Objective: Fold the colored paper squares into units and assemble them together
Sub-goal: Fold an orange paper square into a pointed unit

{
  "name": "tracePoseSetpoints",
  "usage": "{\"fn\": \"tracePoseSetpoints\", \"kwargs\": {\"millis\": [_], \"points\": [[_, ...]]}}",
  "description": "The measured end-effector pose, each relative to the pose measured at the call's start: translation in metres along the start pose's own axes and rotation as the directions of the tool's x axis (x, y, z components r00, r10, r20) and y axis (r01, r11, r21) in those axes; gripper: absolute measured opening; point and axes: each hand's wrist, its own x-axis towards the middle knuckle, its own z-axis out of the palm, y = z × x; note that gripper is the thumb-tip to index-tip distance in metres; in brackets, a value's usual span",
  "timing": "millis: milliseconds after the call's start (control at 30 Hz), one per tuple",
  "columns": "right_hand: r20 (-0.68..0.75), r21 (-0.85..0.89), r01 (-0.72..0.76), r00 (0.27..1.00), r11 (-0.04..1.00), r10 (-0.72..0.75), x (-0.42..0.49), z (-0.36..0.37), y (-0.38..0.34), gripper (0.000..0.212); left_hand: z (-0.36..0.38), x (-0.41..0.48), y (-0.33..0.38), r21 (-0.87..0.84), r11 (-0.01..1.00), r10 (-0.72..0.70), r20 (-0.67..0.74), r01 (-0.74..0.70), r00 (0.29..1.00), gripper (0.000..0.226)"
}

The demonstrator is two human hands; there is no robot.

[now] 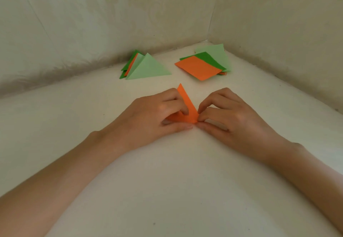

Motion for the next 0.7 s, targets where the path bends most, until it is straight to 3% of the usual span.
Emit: {"fn": "tracePoseSetpoints", "kwargs": {"millis": [133,267,433,533,700], "points": [[0.039,0.058,-0.147,0.989,0.987,0.145,-0.001,-0.003,0.002,0.023,-0.003,0.0,-0.012,-0.076,0.993,-0.095,0.005,0.095,0.995,0.04],[0.172,0.216,-0.425,0.903,0.879,0.394,0.002,-0.007,-0.002,0.01,-0.005,0.002,-0.013,-0.219,0.96,-0.186,-0.02,0.177,0.982,0.026],[0.26,0.249,-0.575,0.815,0.779,0.518,0.004,-0.006,-0.01,0.018,0.001,0.007,-0.012,-0.185,0.937,-0.303,-0.002,0.298,0.953,0.024],[0.242,0.17,-0.599,0.795,0.782,0.556,0.007,-0.003,-0.014,0.022,0.005,0.01,-0.01,-0.149,0.928,-0.348,-0.02,0.342,0.937,0.032],[0.144,-0.113,-0.525,0.831,0.843,0.537,0.009,0.002,-0.023,0.027,0.011,0.017,-0.004,0.006,0.925,-0.378,-0.063,0.379,0.924,0.03]]}}
